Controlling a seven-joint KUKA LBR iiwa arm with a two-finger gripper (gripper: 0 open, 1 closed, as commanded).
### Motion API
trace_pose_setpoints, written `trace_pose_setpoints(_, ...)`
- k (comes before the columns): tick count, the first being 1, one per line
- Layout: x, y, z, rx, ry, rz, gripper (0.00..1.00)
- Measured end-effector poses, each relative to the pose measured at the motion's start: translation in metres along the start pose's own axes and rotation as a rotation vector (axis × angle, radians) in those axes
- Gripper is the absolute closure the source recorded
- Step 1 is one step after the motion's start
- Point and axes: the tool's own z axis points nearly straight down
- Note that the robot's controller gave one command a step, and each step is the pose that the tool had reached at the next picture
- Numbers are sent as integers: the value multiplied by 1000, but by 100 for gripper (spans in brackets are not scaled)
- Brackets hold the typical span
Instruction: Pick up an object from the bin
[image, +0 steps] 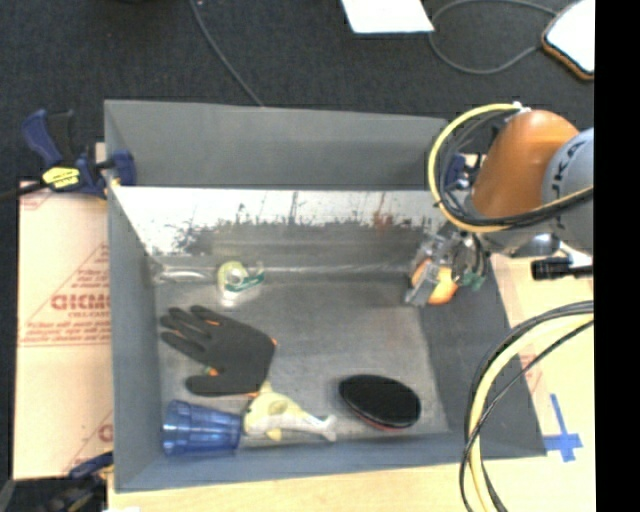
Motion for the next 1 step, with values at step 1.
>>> trace_pose_setpoints(1,-1,1,-22,-1,-4,-2,100)
